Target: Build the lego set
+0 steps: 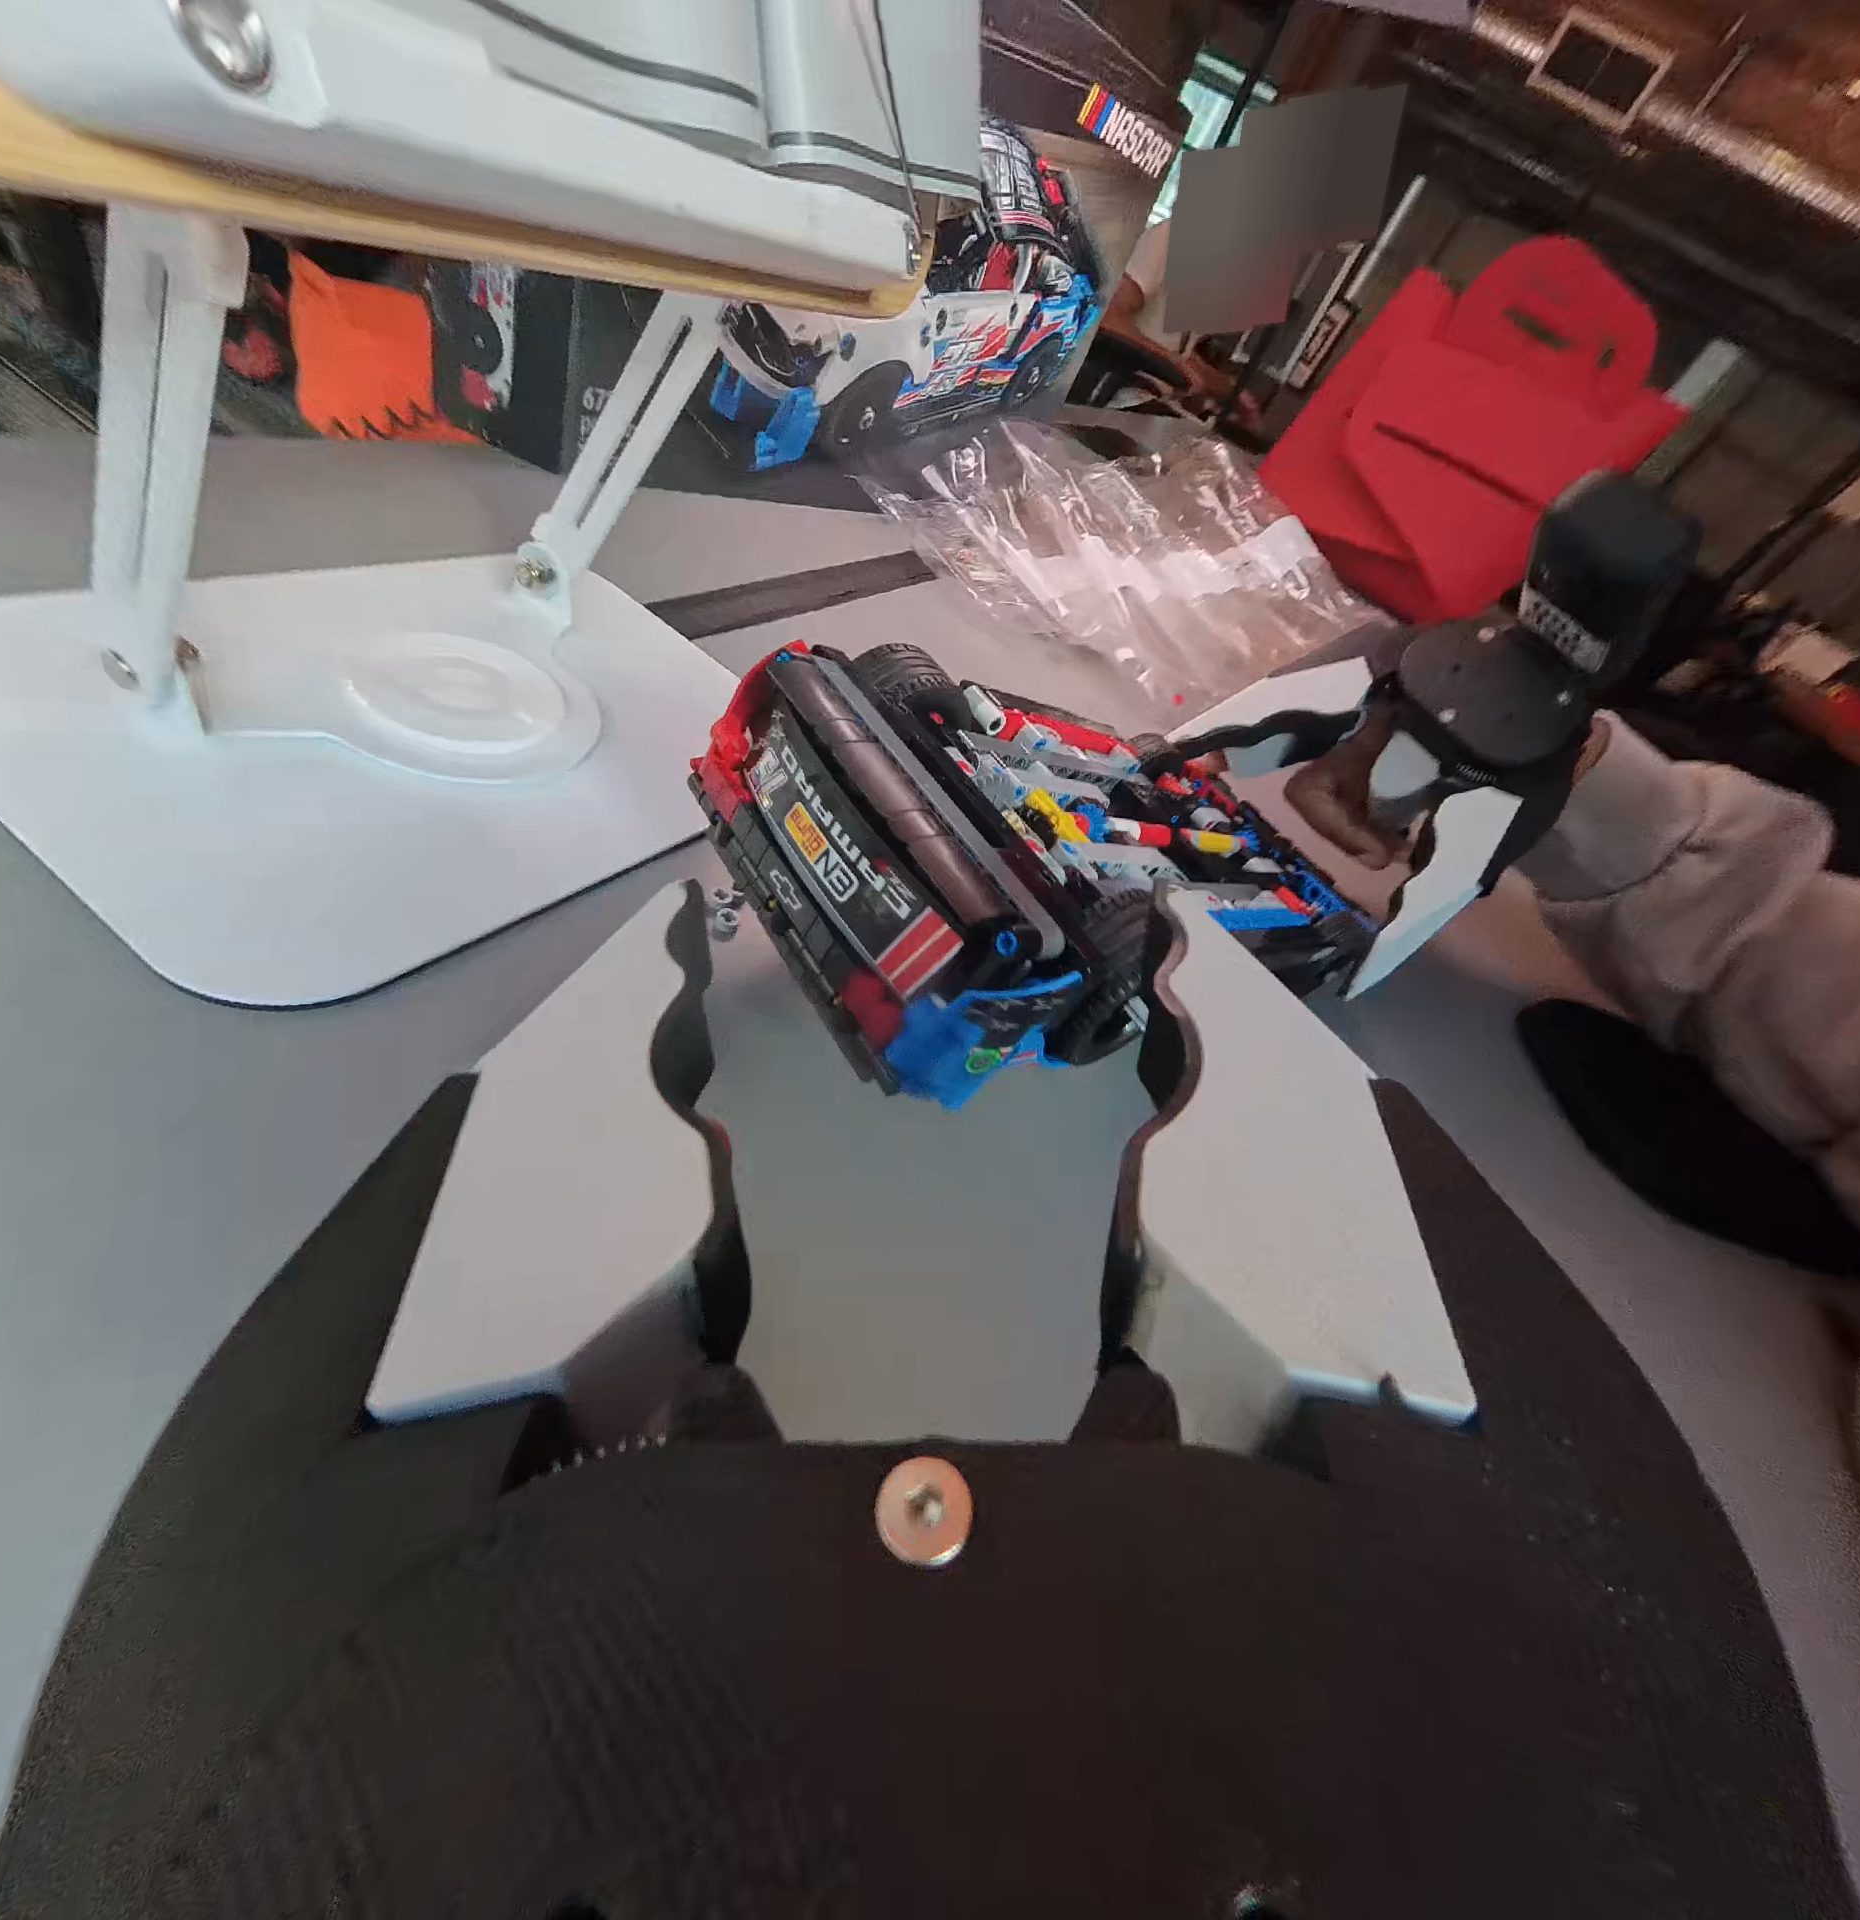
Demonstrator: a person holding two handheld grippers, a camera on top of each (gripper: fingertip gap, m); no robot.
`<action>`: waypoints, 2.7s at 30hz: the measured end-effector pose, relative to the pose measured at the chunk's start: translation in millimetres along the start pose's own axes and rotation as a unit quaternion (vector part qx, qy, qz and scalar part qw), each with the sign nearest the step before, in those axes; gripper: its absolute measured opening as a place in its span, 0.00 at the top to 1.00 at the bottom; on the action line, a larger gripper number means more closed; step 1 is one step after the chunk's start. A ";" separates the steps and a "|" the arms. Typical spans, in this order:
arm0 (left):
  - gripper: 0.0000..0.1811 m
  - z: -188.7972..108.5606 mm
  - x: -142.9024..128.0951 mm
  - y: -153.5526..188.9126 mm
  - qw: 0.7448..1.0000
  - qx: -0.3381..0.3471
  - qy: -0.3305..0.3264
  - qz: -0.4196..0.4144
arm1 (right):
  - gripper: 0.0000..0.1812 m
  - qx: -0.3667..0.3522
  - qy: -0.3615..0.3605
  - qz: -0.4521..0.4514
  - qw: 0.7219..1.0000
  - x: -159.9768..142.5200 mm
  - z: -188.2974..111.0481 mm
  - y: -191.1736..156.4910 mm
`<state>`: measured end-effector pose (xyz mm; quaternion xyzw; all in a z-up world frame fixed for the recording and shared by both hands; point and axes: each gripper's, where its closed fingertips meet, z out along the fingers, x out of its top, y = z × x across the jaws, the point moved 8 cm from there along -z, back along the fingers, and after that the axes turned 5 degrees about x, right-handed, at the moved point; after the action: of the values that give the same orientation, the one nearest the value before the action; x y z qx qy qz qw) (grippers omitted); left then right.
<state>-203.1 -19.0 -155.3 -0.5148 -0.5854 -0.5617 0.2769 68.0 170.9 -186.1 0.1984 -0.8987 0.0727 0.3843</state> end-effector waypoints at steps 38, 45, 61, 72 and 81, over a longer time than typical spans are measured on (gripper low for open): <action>0.60 -70.5 -68.2 78.8 0.978 -0.014 -0.047 0.203 | 0.76 0.053 0.200 -0.082 0.975 10.6 -47.6 -61.5; 0.59 -76.7 -74.4 85.7 0.967 -0.020 -0.034 0.252 | 0.73 0.053 0.185 -0.085 0.978 9.2 -48.5 -70.9; 0.61 -86.2 -80.2 92.6 0.948 -0.057 0.001 0.314 | 0.94 0.028 0.070 -0.030 0.997 72.2 -2.5 33.3; 0.61 -87.5 -80.9 93.6 0.946 -0.056 0.003 0.319 | 0.88 0.099 -0.071 -0.064 0.990 126.9 153.1 83.8; 0.61 -88.2 -81.2 95.5 0.943 -0.054 0.002 0.328 | 0.98 0.146 -0.101 -0.092 0.980 111.5 131.6 68.8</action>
<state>-112.5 -141.2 -174.0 -0.6914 -0.3524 -0.4716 0.4188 -117.3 162.7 -195.7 0.3406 -0.8904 0.1474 0.2636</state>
